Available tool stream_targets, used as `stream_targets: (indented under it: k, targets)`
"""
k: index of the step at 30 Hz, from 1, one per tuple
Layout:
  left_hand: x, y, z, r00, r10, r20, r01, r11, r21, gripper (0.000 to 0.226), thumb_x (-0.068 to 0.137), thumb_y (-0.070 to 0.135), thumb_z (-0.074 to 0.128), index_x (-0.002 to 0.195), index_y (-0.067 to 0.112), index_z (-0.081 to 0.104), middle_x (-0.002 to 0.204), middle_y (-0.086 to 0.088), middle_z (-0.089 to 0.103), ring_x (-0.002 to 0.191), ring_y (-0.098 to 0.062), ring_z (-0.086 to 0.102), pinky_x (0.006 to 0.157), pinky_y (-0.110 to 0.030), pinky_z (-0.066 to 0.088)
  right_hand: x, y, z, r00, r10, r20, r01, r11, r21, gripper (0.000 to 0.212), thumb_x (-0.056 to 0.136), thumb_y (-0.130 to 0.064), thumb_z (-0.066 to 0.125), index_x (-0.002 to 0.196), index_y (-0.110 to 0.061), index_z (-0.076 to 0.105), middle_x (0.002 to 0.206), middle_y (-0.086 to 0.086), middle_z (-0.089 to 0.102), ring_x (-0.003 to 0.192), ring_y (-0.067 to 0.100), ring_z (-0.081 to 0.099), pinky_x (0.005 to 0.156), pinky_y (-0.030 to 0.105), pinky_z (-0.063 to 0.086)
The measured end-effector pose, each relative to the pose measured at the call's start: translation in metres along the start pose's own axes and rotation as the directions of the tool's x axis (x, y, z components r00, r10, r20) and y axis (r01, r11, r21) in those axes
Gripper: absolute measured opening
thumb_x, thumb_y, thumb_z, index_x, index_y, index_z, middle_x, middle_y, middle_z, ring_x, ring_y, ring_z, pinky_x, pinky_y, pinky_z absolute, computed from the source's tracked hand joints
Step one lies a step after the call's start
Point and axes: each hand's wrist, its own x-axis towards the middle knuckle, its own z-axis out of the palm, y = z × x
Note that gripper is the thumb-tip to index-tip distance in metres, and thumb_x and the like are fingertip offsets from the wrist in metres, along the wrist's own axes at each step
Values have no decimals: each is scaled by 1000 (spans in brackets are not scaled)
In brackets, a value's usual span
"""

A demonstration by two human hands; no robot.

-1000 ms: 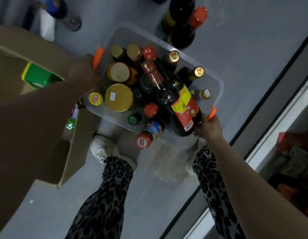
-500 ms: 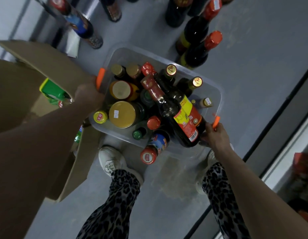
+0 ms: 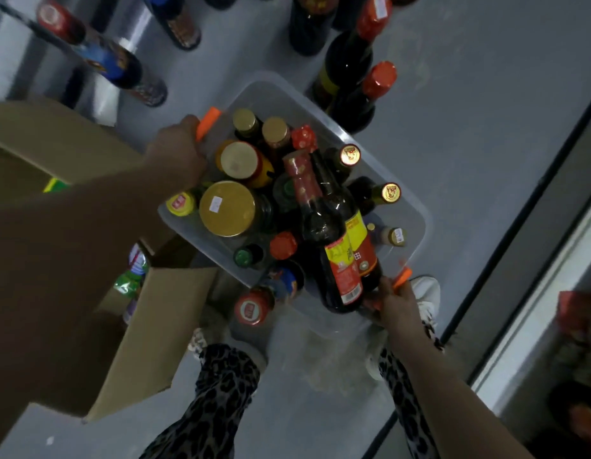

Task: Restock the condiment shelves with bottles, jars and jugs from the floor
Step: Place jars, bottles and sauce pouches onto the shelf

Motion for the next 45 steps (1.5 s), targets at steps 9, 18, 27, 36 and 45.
stream_targets:
  k: [9, 18, 27, 36, 45]
  targets:
    - [61, 7, -27, 1000, 21, 13, -23, 990, 138, 25, 91, 4, 57, 115, 9, 51, 91, -23, 56, 79, -37, 53, 65, -44, 41, -16, -15, 41, 996, 33, 79, -41, 994, 102, 23, 106, -23, 45, 117, -3, 40, 88, 12, 60, 69, 20, 66, 71, 47, 62]
    - [81, -4, -62, 1000, -10, 9, 8, 983, 182, 33, 100, 8, 50, 132, 5, 50, 111, -31, 60, 103, -46, 58, 85, -55, 48, -21, -32, 85, 995, 31, 91, -39, 995, 88, 29, 106, -20, 45, 123, 2, 38, 93, 23, 64, 80, 35, 69, 80, 63, 57]
    - [38, -12, -85, 997, 73, -37, -75, 995, -63, 48, 101, 7, 40, 149, 11, 38, 140, -23, 51, 124, -39, 50, 101, -43, 40, -35, -48, 100, 984, 93, 154, -108, 990, 91, 20, 106, -23, 44, 112, -5, 48, 94, 22, 61, 91, 37, 65, 90, 56, 56]
    - [-101, -13, -98, 980, 122, -156, -170, 922, -347, 43, 92, -7, 56, 134, -1, 54, 134, -24, 56, 125, -39, 53, 104, -40, 40, -119, -99, 85, 975, -213, -68, 181, 930, -318, 45, 98, -18, 58, 139, -7, 44, 126, 17, 62, 116, 38, 58, 96, 40, 47]
    - [-157, -16, -79, 997, 4, 79, 43, 809, -587, 62, 79, 4, 78, 136, 8, 54, 133, -10, 58, 121, -28, 56, 95, -13, 42, -141, -189, 129, 794, -551, 257, 605, 674, -424, 42, 96, -17, 61, 138, -16, 54, 129, 7, 65, 121, 28, 58, 101, 33, 42]
